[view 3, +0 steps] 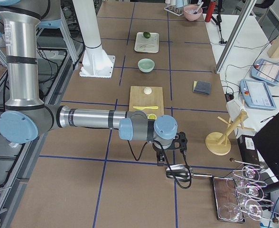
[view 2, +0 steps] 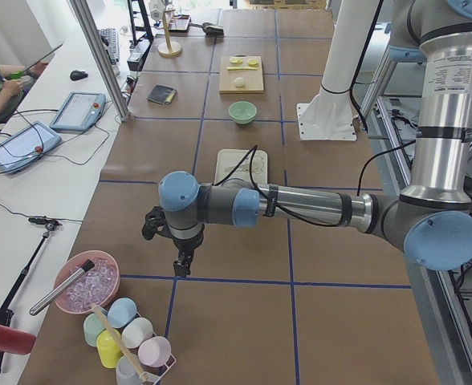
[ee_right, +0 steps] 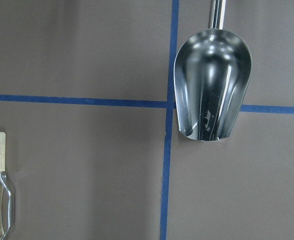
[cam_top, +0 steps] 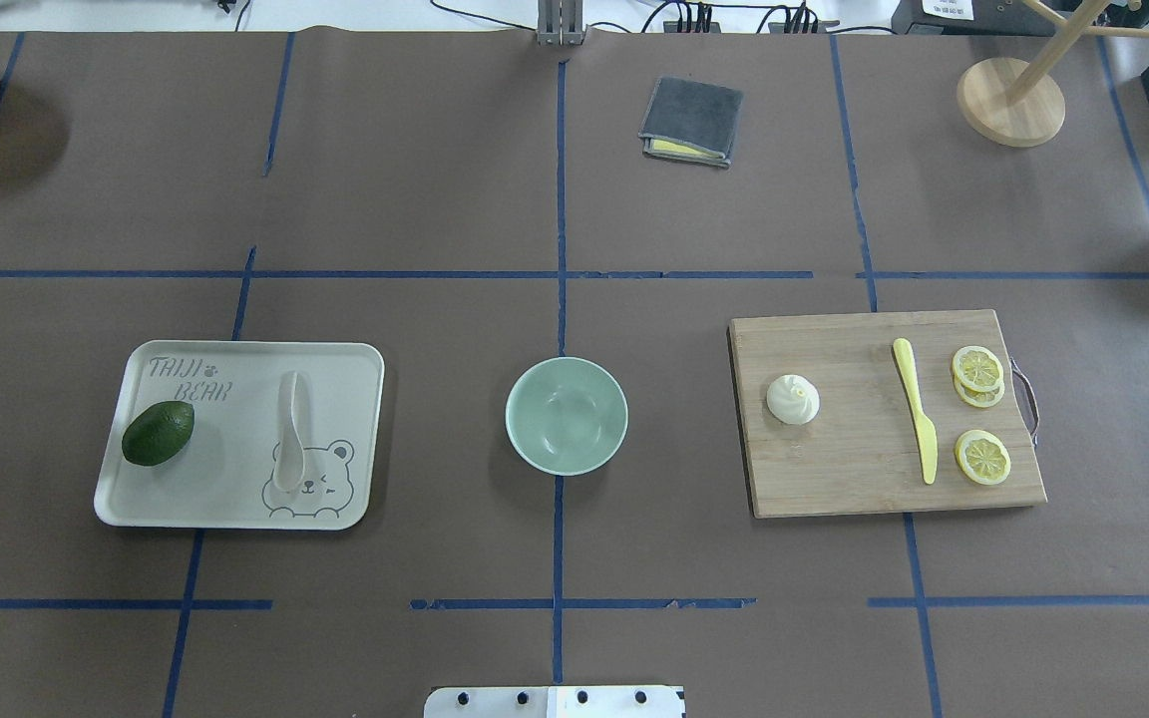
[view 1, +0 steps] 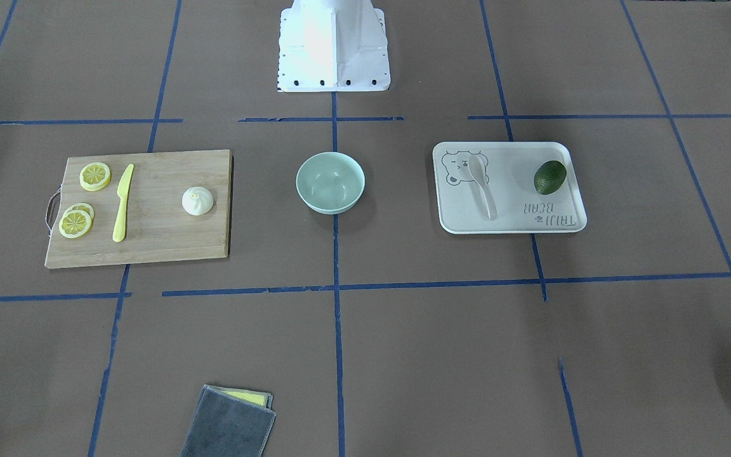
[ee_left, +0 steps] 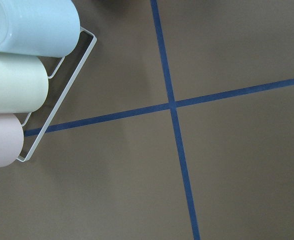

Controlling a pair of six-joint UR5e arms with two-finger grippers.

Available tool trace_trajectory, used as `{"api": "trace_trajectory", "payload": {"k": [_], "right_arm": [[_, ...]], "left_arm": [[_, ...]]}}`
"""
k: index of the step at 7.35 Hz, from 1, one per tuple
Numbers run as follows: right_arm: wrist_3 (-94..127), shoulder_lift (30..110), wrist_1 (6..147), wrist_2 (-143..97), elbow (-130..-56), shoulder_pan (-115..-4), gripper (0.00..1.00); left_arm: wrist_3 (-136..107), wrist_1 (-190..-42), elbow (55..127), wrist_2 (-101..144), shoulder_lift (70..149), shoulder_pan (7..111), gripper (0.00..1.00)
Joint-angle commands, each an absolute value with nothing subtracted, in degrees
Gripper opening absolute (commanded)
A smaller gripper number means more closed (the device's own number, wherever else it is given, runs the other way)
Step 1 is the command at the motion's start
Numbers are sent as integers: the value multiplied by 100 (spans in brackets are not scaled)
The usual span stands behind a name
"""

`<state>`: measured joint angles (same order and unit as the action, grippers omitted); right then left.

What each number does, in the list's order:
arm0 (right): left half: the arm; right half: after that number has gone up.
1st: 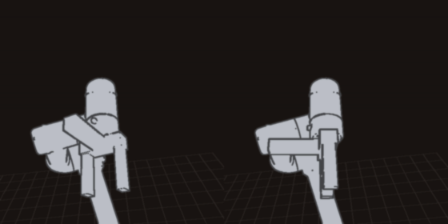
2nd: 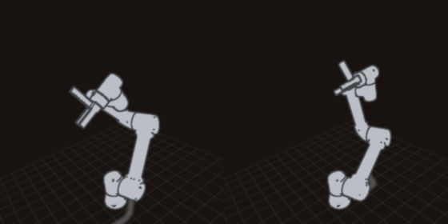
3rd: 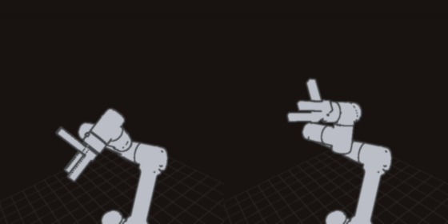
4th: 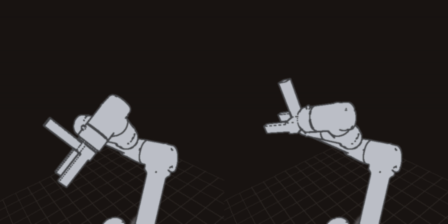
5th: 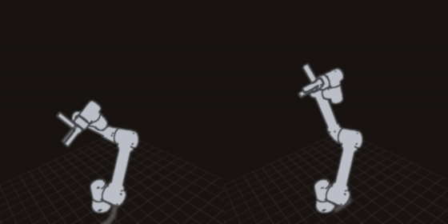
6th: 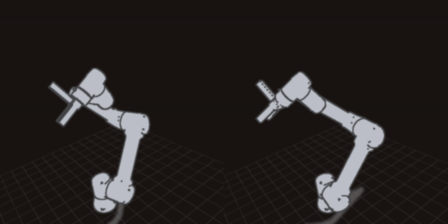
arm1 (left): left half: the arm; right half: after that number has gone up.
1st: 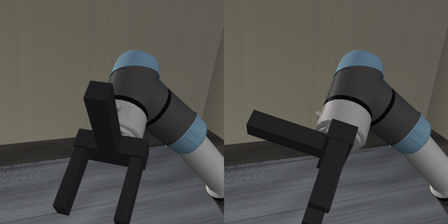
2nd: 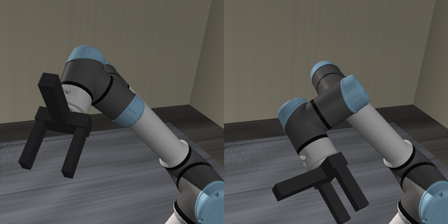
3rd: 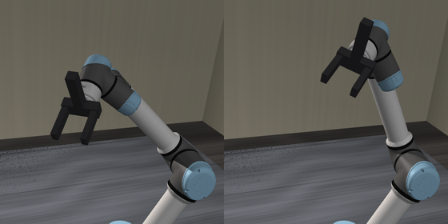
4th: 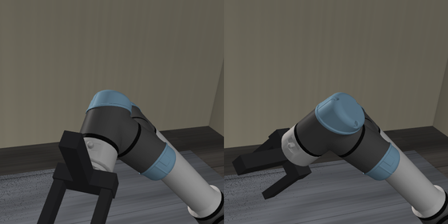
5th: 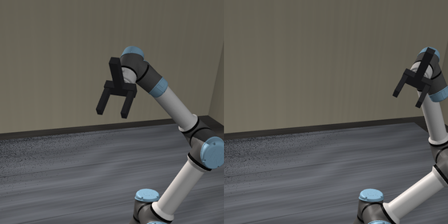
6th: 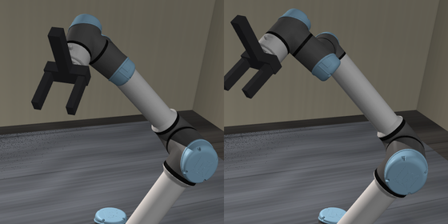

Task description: Put spoon and bun in bowl

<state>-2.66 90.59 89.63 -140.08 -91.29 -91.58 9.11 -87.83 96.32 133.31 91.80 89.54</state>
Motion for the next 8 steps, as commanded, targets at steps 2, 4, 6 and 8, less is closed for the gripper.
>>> {"api": "trace_trajectory", "payload": {"k": [2, 4, 6, 8], "right_arm": [[-264, 9026, 8956, -14010, -9176, -9150, 100], [-264, 8826, 8965, -13992, -9202, -9132, 100], [-246, 8684, 8983, -14088, -9193, -9123, 100], [285, 8587, 8956, -14098, -9315, -8676, 100]], "left_arm": [[-99, -8798, 10683, 13351, 9193, 8378, 100], [-1137, -9076, 11327, 13359, 9211, 7720, 100], [-2691, -10182, 11321, 13290, 9211, 6974, 100], [-4011, -10764, 11320, 13002, 9228, 6297, 100]]}}
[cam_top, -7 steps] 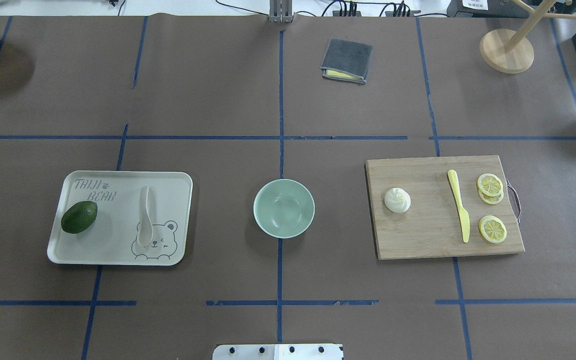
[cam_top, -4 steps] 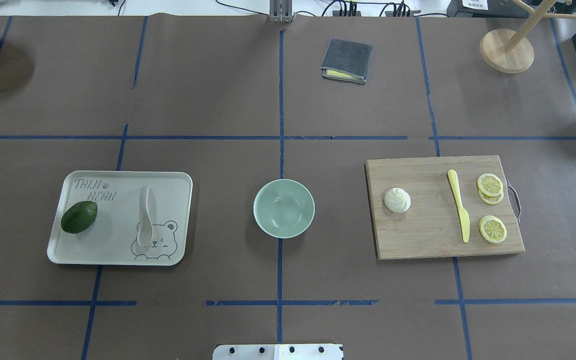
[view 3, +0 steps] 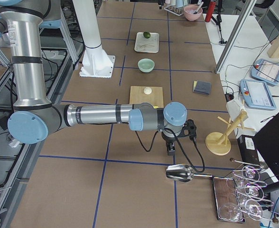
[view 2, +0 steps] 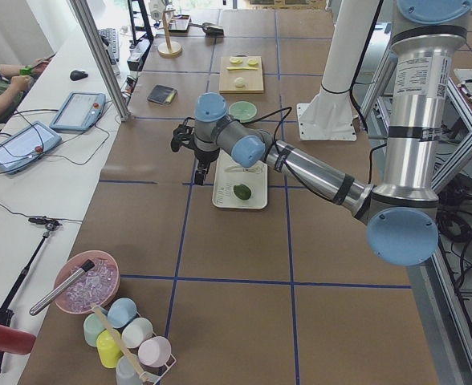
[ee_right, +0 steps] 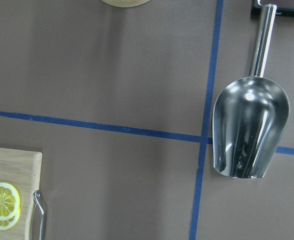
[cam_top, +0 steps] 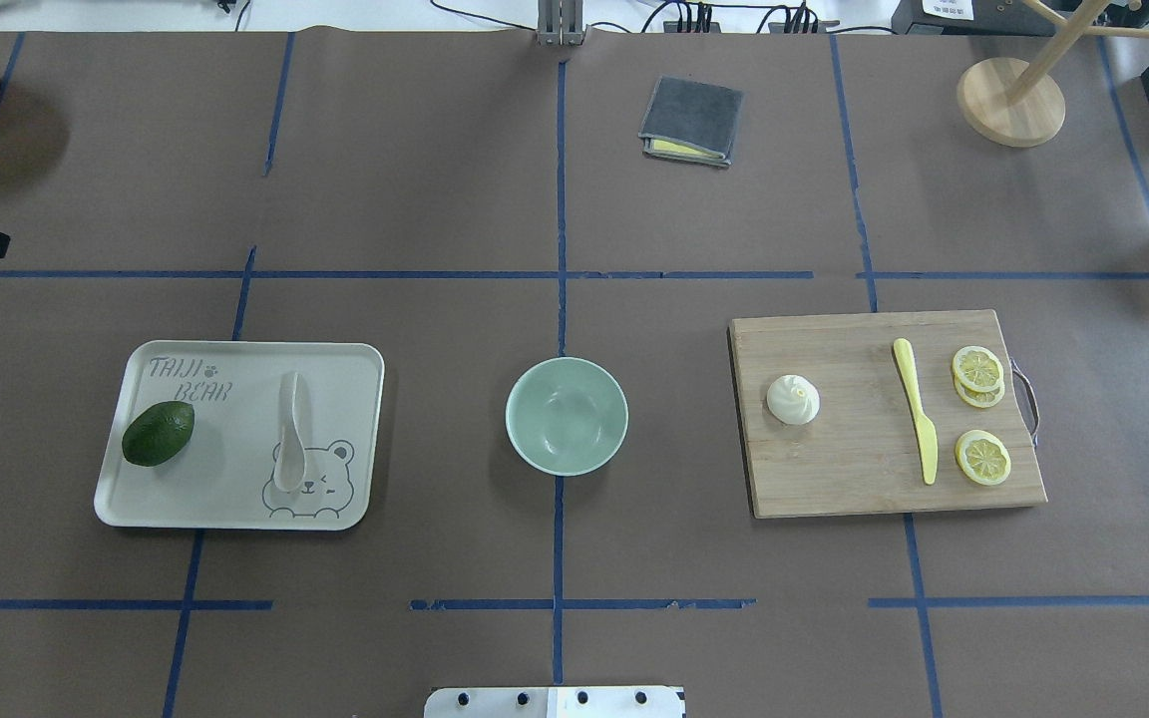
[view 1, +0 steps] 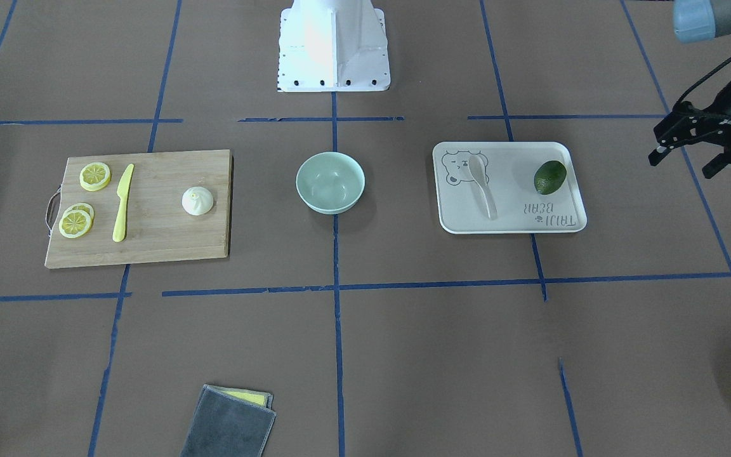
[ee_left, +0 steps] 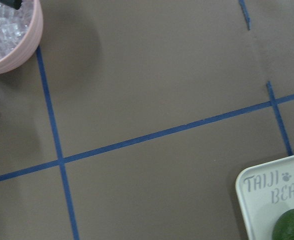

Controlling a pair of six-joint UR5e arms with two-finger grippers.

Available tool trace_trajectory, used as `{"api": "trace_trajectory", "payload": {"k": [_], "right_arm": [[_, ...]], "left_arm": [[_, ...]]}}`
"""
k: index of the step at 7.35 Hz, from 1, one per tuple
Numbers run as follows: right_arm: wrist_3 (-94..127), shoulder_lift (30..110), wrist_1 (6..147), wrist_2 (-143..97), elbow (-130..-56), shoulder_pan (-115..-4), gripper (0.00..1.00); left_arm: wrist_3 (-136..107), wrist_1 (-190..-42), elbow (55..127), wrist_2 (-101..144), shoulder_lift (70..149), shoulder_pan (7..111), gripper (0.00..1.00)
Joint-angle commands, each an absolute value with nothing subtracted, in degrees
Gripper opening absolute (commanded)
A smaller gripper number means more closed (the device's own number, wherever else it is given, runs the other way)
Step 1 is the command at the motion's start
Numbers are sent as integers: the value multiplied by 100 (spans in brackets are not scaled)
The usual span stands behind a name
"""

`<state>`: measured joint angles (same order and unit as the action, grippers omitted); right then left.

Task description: Put spoon and bun in bowl

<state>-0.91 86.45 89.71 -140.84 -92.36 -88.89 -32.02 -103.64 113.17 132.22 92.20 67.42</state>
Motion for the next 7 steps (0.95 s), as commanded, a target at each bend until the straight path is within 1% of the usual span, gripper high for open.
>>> {"api": "trace_trajectory", "payload": {"k": [1, 3, 5, 7], "right_arm": [[786, 8570, 8808, -14098, -9482, -8483, 100], [2478, 8595, 7776, -14106, -9580, -8202, 100], [3958, 8578, 6579, -14028, -9598, -7641, 100], [4802, 8561, 6539, -13424, -9947, -6886, 100]], "left_arm": [[-4469, -10880, 11346, 12460, 9255, 5849, 100], [-5077, -10881, 11320, 11903, 9456, 5267, 100], [-6008, -10881, 11303, 11324, 9702, 4643, 100], [-6616, -10855, 11111, 11076, 10035, 4177, 100]]}}
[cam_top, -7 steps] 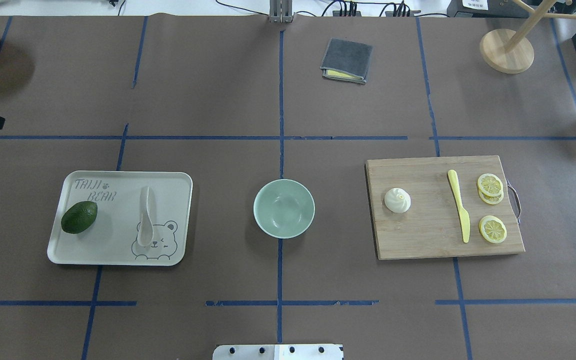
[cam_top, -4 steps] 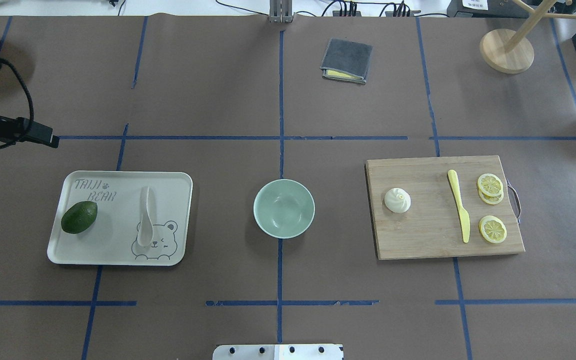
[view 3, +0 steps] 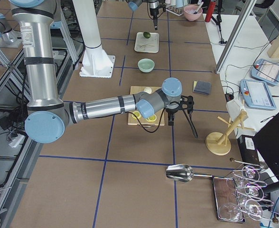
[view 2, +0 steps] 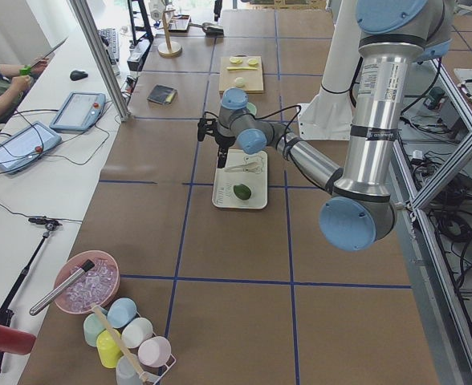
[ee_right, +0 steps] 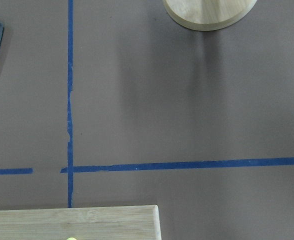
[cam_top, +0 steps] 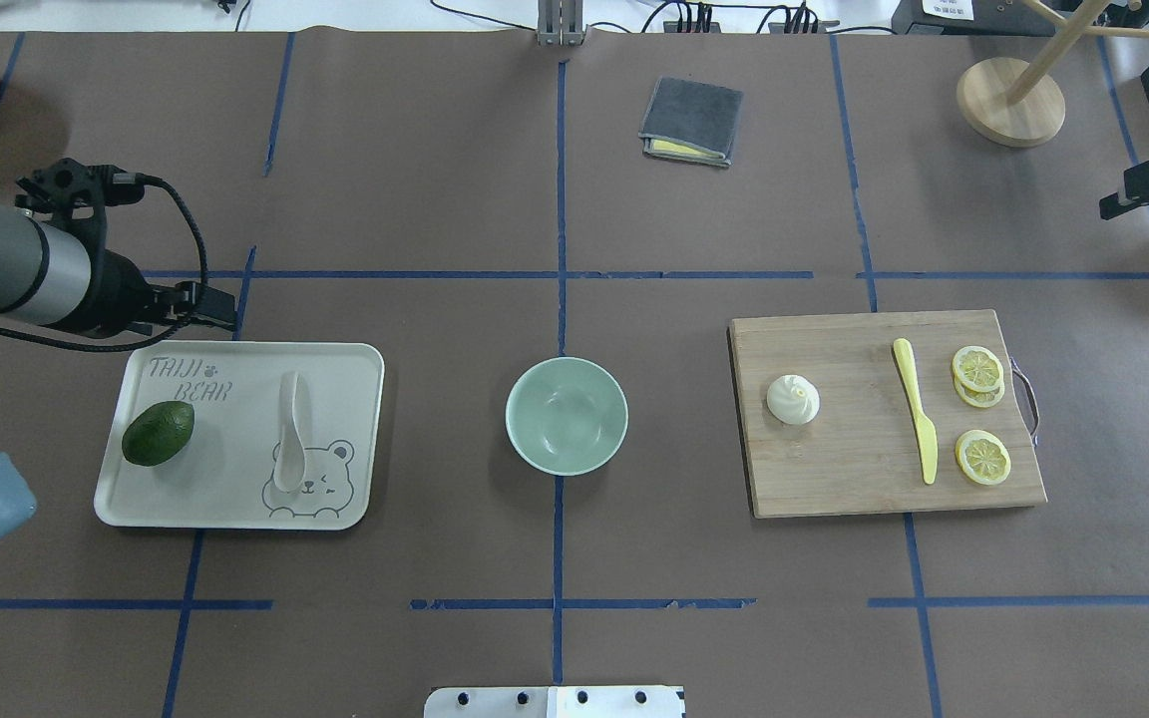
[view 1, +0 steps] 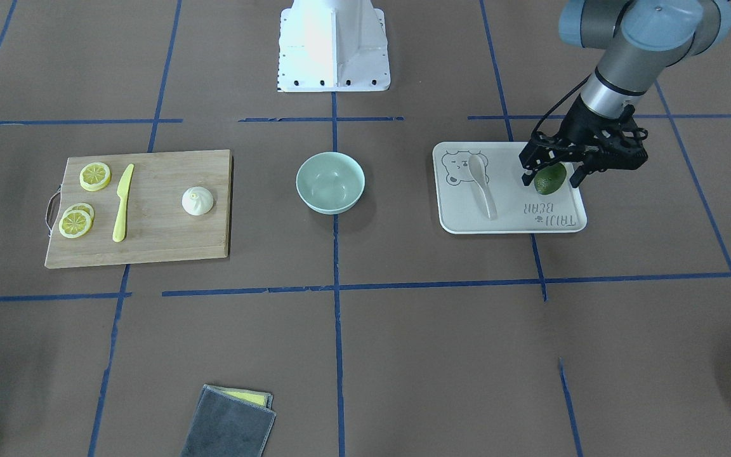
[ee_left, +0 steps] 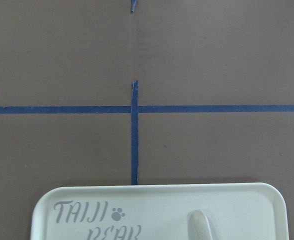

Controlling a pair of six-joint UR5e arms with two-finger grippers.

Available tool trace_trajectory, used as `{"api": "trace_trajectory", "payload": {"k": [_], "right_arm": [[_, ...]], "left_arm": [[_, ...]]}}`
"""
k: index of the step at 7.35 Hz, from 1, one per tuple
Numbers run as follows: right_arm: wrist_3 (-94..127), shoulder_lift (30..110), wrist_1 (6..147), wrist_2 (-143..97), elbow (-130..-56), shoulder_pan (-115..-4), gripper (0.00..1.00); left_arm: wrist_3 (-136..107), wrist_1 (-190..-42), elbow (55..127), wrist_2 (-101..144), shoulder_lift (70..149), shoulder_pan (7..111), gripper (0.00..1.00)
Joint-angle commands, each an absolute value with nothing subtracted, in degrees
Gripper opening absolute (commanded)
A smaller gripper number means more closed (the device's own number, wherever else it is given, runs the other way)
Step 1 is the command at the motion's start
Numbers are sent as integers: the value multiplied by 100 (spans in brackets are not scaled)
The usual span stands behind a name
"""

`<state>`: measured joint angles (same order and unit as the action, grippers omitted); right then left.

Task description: Put spoon and bun in bowl

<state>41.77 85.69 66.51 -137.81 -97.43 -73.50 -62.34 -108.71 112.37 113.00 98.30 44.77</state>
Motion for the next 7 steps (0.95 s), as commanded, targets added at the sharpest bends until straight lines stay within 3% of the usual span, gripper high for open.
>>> {"api": "trace_trajectory", "payload": {"k": [1, 4, 7], "right_arm": [[5260, 8552, 6539, -13099, -10167, -6456, 100], [6124, 8298, 6565, -12666, -10440, -5759, 100], [6521, 8218, 6574, -12350, -10581, -5336, 100]], "left_arm": [[-6879, -10811, 10840, 10674, 10211, 3801, 99], [-7321, -10819, 10337, 10249, 10450, 3332, 97], [-7321, -10828, 10213, 10257, 10433, 3296, 83]]}}
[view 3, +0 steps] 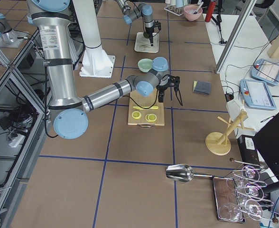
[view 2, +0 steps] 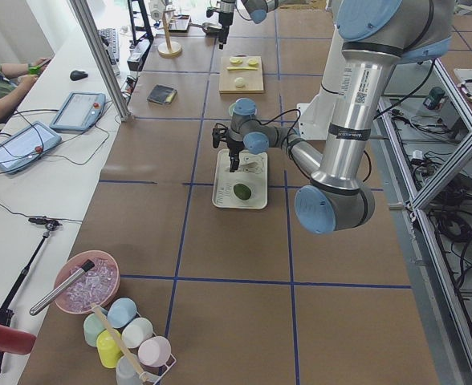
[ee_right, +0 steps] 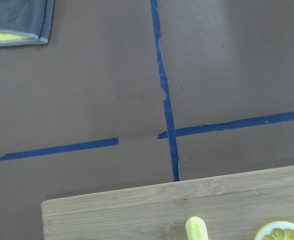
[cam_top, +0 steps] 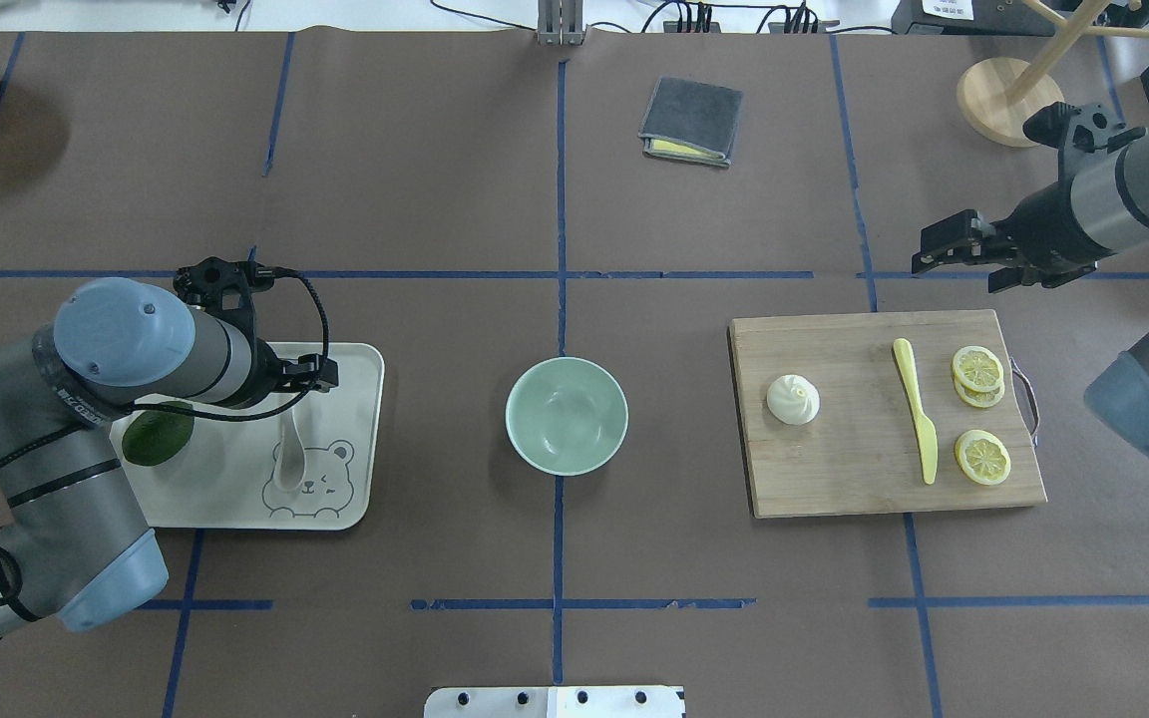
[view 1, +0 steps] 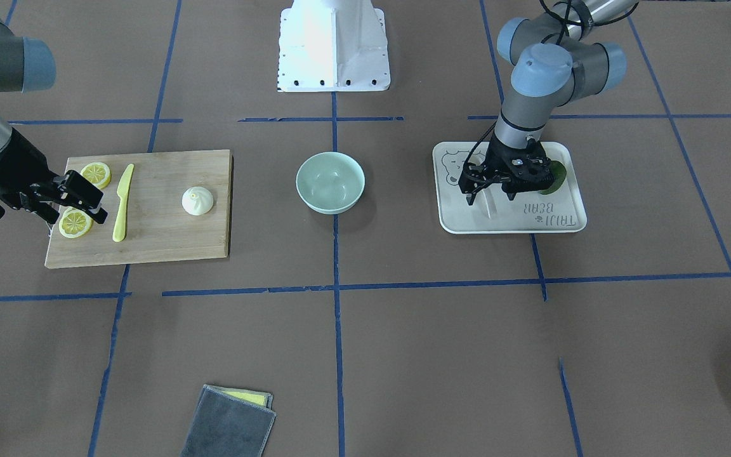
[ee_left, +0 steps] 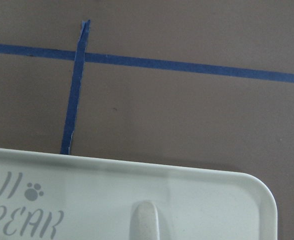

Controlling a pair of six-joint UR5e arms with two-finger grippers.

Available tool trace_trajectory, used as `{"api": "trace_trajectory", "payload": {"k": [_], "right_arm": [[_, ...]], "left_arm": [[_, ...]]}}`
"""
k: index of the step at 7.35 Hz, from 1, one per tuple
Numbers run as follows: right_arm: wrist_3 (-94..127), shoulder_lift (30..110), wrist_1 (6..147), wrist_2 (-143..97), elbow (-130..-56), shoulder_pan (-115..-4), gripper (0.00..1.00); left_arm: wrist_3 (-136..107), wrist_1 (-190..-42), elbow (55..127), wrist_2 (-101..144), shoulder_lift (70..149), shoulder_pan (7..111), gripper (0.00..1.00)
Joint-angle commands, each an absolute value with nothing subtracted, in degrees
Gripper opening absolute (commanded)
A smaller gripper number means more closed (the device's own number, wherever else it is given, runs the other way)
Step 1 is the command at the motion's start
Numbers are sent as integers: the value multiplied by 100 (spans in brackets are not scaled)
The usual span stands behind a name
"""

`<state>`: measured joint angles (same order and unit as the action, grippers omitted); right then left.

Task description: Put spoon and bun in bowl

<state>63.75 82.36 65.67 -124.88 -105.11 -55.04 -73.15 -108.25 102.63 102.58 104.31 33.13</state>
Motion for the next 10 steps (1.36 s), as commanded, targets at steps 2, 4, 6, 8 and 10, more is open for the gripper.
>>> {"api": "trace_trajectory", "payload": {"k": [2, 4, 6, 8, 10], "right_arm": [[6714, 8139, 6574, -12244, -10591, -5186, 100], [6829, 8086, 6592, -12042, -10626, -4993, 100], [6829, 8086, 6592, -12041, -10617, -4975, 100], [6829, 8086, 6592, -12041, -10617, -4966, 100], [6829, 8086, 6601, -12041, -10626, -4957, 100]], "left_arm": [[-7330, -10819, 10169, 10257, 10424, 3209, 75], [-7417, -10828, 10169, 10257, 10433, 3112, 66], [-7488, -10811, 10213, 10266, 10424, 3094, 55], [-7488, -10802, 10265, 10266, 10398, 3094, 42], [-7488, -10793, 10274, 10266, 10389, 3103, 27]]}}
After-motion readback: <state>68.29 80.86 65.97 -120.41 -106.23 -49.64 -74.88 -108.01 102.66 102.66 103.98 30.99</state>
